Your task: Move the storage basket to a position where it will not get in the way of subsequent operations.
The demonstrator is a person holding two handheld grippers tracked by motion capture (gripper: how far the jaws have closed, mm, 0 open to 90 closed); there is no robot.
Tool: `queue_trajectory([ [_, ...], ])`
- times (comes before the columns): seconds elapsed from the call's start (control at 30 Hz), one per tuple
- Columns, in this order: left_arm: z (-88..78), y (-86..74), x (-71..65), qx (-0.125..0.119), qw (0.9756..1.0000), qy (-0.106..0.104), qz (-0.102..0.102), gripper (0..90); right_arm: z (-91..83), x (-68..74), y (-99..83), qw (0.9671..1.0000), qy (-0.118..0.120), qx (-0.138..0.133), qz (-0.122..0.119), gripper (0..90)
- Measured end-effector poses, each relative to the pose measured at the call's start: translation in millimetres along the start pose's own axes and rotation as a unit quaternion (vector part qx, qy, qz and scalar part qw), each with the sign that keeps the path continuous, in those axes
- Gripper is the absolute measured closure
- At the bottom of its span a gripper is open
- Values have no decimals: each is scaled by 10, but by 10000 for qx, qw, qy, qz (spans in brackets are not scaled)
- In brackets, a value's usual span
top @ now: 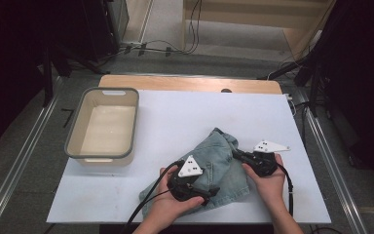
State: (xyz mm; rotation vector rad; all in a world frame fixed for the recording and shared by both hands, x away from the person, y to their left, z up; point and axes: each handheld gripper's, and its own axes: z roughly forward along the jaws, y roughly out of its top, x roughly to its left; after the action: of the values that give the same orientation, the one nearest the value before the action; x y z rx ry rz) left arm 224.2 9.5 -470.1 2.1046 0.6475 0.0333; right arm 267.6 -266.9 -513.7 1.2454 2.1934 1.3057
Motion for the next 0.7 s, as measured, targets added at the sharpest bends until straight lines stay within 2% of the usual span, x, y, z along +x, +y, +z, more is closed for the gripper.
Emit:
queue_trajectory([
  [0.1, 71, -5, -22, 54, 9999, 102, -24, 144, 1, 1, -3, 10000, 0, -7, -7, 848],
  [0.2, 159, -28, -43, 258, 9990, 360, 16, 84, 4, 5, -4, 10000, 2, -9, -19, 848],
  [0.33, 224, -49, -56, 449, 9951, 877, 127, 76, 7, 16, -5, 10000, 5, -15, -17, 848],
  [0.4, 235, -61, -62, 540, 9928, 1039, 244, 85, 6, 18, -7, 10000, 10, -23, -16, 847],
  [0.5, 207, -74, -47, 500, 9914, 1170, 294, 178, 10, 17, -12, 10000, 23, -44, -26, 846],
  [0.57, 167, -84, -11, 408, 9914, 1214, 280, 294, 8, 18, -16, 10000, 28, -39, 2, 844],
  [0.6, 145, -89, 10, 365, 9919, 1186, 263, 366, 9, 15, -17, 10000, 35, -47, -2, 840],
  [0.7, 82, -94, 68, 283, 9938, 1052, 200, 510, -5, -12, -19, 9999, 116, -89, -24, 808],
])
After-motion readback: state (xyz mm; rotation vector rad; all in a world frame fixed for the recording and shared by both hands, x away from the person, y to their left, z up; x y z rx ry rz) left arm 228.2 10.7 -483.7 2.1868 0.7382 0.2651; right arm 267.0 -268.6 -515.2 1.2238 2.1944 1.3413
